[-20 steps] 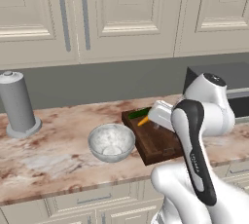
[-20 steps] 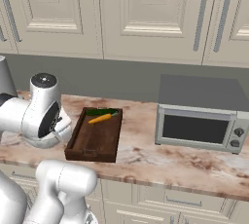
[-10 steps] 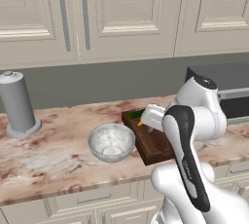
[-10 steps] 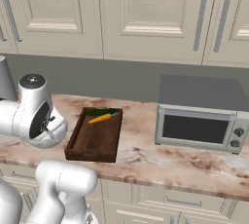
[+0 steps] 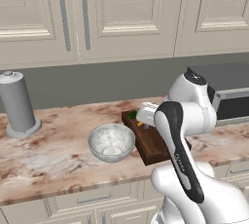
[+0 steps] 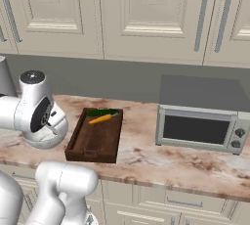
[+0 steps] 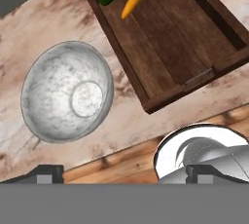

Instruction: Place the two vegetables and bowl onto the tray for setting up a vegetable dip station.

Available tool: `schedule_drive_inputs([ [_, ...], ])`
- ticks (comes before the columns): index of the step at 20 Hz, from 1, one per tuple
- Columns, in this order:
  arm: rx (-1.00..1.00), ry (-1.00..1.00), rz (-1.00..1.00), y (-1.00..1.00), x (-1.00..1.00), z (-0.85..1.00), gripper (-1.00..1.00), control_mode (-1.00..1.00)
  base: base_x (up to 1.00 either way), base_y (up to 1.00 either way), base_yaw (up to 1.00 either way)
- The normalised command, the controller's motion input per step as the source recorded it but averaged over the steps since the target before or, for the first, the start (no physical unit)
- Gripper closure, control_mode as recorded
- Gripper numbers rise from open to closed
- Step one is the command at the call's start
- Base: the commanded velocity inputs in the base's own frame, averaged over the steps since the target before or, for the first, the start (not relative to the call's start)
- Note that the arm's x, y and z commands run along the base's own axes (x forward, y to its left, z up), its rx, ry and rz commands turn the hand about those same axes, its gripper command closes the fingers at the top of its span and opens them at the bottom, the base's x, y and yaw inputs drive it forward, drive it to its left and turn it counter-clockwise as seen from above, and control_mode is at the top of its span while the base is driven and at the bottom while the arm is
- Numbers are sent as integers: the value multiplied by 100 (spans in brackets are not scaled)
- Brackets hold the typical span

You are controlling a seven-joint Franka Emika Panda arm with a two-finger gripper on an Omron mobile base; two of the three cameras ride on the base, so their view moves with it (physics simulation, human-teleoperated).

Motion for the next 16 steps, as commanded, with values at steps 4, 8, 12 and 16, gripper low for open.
schedule_drive_inputs([
  [4, -8, 0, 0, 1, 0, -8, -100, -100, 0, 0, 0],
  [8, -5, 0, 0, 8, 3, -9, -100, -100, 0, 0, 0],
  [12, -1, 0, 1, 15, 16, -9, -100, -100, 0, 0, 0],
  [16, 0, 0, 1, 16, 26, -12, -100, -100, 0, 0, 0],
])
